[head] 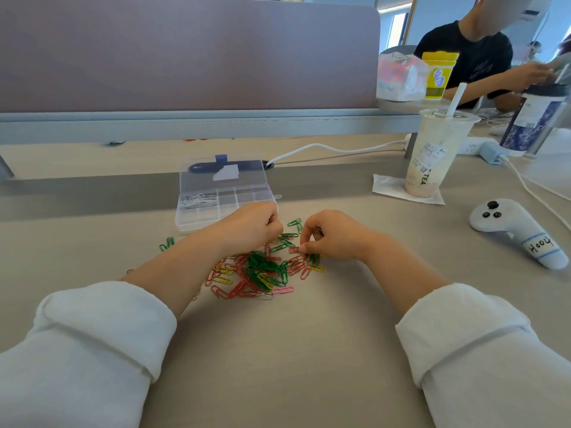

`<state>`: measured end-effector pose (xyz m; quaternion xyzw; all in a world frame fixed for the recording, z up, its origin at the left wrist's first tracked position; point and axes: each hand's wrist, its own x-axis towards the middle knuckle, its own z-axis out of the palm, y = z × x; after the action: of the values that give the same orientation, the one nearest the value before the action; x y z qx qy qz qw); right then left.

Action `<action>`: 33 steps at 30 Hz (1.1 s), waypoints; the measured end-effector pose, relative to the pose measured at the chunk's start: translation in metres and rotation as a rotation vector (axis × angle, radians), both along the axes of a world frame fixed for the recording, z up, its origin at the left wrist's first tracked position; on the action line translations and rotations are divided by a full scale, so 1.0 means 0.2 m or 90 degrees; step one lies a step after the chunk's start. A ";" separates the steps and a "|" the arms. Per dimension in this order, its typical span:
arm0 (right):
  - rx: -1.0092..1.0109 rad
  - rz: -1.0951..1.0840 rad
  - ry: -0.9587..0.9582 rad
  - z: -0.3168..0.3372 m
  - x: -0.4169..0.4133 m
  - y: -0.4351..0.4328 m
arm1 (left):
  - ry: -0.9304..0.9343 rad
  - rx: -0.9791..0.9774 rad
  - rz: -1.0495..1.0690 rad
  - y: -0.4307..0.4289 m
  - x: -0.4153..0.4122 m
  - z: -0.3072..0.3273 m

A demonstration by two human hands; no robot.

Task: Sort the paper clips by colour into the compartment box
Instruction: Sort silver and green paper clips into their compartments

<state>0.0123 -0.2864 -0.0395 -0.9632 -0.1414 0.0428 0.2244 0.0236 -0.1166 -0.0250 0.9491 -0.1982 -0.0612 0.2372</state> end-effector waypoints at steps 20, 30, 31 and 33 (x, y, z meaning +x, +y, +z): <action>0.036 0.105 0.077 0.05 -0.13 0.24 | -0.033 0.107 -0.047 0.31 -0.26 -0.06; 0.053 0.055 0.071 0.00 -0.09 0.22 | -0.200 0.027 -0.133 0.30 -0.32 -0.11; 0.052 0.049 0.068 0.00 -0.08 0.21 | -0.201 0.040 -0.149 0.30 -0.32 -0.12; 0.075 0.037 0.073 0.00 -0.08 0.20 | -0.200 0.062 -0.163 0.31 -0.31 -0.12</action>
<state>-0.0044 -0.2464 -0.0392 -0.9398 -0.1585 0.0958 0.2872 -0.0389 -0.0540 -0.0492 0.9244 -0.3487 0.0480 0.1473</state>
